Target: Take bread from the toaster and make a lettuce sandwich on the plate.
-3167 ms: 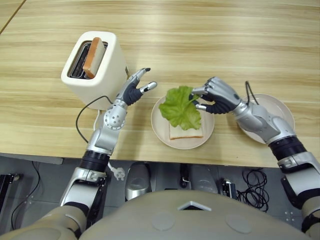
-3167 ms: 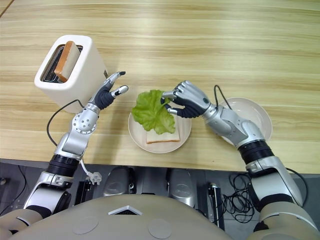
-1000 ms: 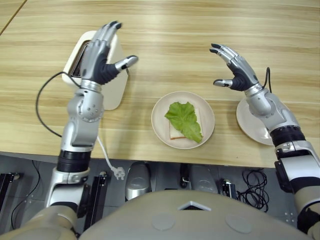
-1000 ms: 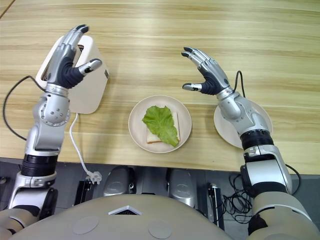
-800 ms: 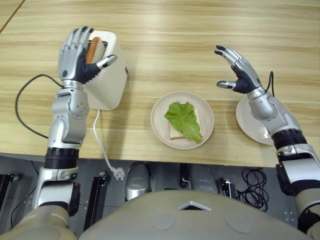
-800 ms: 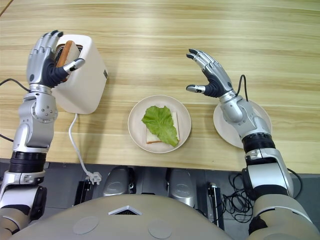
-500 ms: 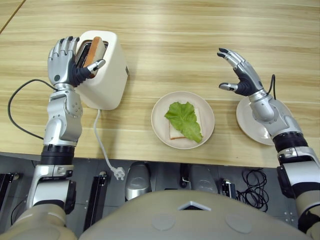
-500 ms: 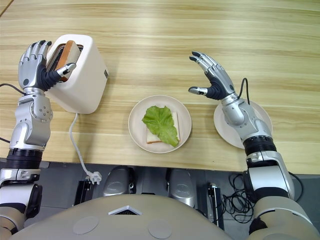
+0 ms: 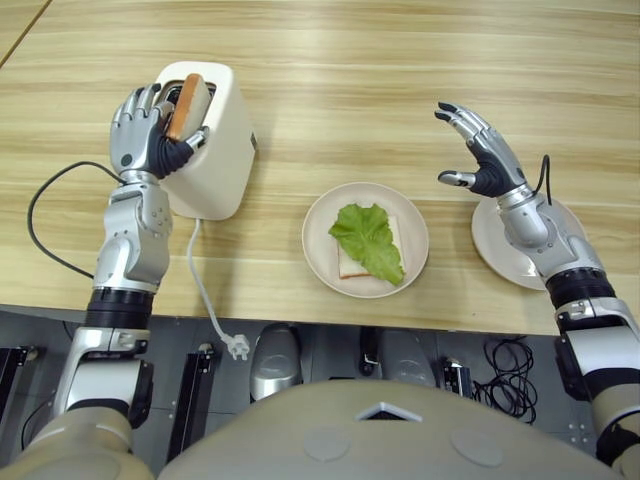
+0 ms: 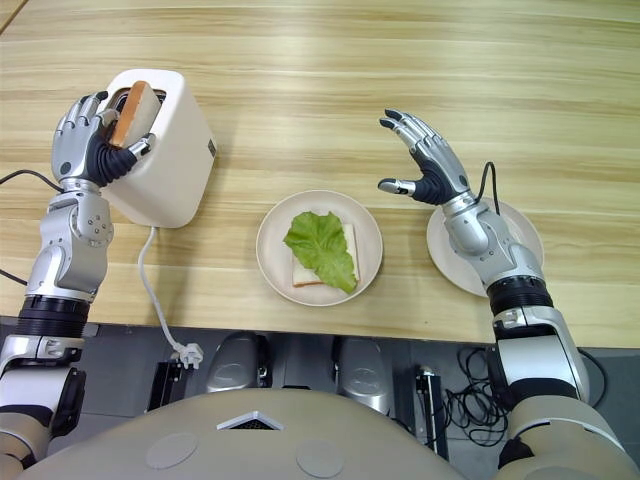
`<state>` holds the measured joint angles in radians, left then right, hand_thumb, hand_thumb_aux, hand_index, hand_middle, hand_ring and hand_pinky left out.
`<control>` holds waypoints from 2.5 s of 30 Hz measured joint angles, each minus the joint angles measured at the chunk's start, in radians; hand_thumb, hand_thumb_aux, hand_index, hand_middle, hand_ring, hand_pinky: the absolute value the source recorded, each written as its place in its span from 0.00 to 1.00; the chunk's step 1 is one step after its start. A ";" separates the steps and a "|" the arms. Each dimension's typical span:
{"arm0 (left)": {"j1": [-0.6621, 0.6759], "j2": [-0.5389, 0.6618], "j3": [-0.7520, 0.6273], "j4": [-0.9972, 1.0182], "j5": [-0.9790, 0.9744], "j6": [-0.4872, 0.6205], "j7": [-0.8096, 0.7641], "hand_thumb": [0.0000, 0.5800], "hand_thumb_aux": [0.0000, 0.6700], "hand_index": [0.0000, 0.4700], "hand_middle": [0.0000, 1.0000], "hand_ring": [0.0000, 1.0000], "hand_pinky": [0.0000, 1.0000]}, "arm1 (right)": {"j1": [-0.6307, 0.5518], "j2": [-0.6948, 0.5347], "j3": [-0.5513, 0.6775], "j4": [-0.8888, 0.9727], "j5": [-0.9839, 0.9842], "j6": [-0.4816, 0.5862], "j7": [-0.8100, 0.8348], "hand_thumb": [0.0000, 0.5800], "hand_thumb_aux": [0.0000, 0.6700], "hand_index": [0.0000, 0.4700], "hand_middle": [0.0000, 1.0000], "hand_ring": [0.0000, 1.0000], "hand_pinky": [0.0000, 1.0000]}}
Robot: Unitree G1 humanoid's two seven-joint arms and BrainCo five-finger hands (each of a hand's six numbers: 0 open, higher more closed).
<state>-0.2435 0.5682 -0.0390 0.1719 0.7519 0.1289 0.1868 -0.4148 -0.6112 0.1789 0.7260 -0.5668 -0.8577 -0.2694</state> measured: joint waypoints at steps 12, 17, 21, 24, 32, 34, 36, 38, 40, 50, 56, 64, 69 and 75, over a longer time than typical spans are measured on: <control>-0.012 -0.002 -0.004 -0.013 0.000 0.008 0.020 1.00 1.00 0.98 0.00 0.00 0.00 | 0.026 0.003 0.000 0.000 -0.003 0.001 -0.023 0.00 0.00 0.00 0.00 0.00 0.00; -0.020 0.004 0.004 -0.085 0.000 0.009 0.016 1.00 1.00 0.98 1.00 1.00 1.00 | 0.026 0.009 0.000 0.000 -0.004 0.003 -0.036 0.00 0.00 0.00 0.00 0.00 0.00; -0.031 0.014 0.011 -0.132 0.001 0.011 -0.004 1.00 1.00 0.98 1.00 1.00 1.00 | 0.021 0.011 -0.001 0.000 -0.004 0.005 -0.057 0.00 0.00 0.00 0.00 0.00 0.00; -0.051 0.025 0.016 -0.195 0.008 0.017 -0.021 1.00 1.00 0.98 1.00 1.00 1.00 | 0.012 0.013 -0.001 0.000 -0.005 0.006 -0.071 0.00 0.00 0.00 0.00 0.00 0.00; -0.066 0.043 0.042 -0.348 0.020 0.016 -0.052 1.00 1.00 0.98 1.00 1.00 1.00 | 0.000 0.017 -0.001 0.000 -0.014 0.008 -0.101 0.00 0.00 0.00 0.00 0.00 0.00; -0.064 0.038 0.051 -0.414 0.010 0.007 -0.066 1.00 1.00 0.98 1.00 1.00 1.00 | -0.002 0.017 -0.003 0.000 -0.014 0.008 -0.106 0.00 0.00 0.00 0.00 0.00 0.00; -0.065 0.016 0.055 -0.482 -0.025 -0.005 -0.091 1.00 1.00 0.98 1.00 1.00 1.00 | -0.007 0.017 -0.006 -0.001 -0.014 0.008 -0.110 0.00 0.00 0.00 0.00 0.00 0.00; -0.066 -0.032 0.052 -0.555 -0.106 -0.024 -0.144 1.00 1.00 0.98 1.00 1.00 1.00 | -0.008 0.014 -0.017 -0.016 -0.008 0.005 -0.116 0.00 0.00 0.00 0.00 0.00 0.00; -0.071 -0.070 0.039 -0.597 -0.187 -0.036 -0.206 1.00 1.00 0.98 1.00 1.00 1.00 | -0.007 0.010 -0.038 -0.042 0.001 -0.003 -0.125 0.00 0.00 0.00 0.00 0.00 0.00; -0.009 -0.291 -0.192 -0.389 -0.609 -0.036 -0.570 1.00 1.00 0.98 1.00 1.00 1.00 | 0.095 -0.013 -0.130 -0.249 0.203 -0.150 -0.036 0.00 0.00 0.00 0.00 0.00 0.00; -0.016 -0.329 -0.261 -0.097 -0.693 -0.078 -0.722 1.00 1.00 0.98 1.00 1.00 1.00 | 0.157 -0.030 -0.094 -0.346 0.270 -0.209 0.126 0.00 0.00 0.00 0.00 0.00 0.00; -0.101 -0.348 -0.282 0.188 -0.657 -0.212 -0.752 1.00 1.00 0.98 1.00 1.00 1.00 | 0.198 -0.036 -0.021 -0.352 0.260 -0.224 0.299 0.00 0.00 0.00 0.00 0.00 0.00; -0.141 -0.347 -0.283 0.264 -0.621 -0.241 -0.744 1.00 1.00 0.98 1.00 1.00 1.00 | 0.228 -0.055 0.020 -0.363 0.184 -0.207 0.385 0.00 0.00 0.00 0.00 0.00 0.00; -0.169 -0.350 -0.283 0.307 -0.593 -0.267 -0.730 1.00 1.00 0.98 1.00 1.00 1.00 | 0.247 -0.066 0.062 -0.394 0.016 -0.149 0.432 0.00 0.00 0.00 0.00 0.00 0.00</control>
<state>-0.4129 0.2187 -0.3224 0.4787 0.1587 -0.1381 -0.5428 -0.1679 -0.6769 0.2406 0.3322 -0.5511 -1.0064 0.1625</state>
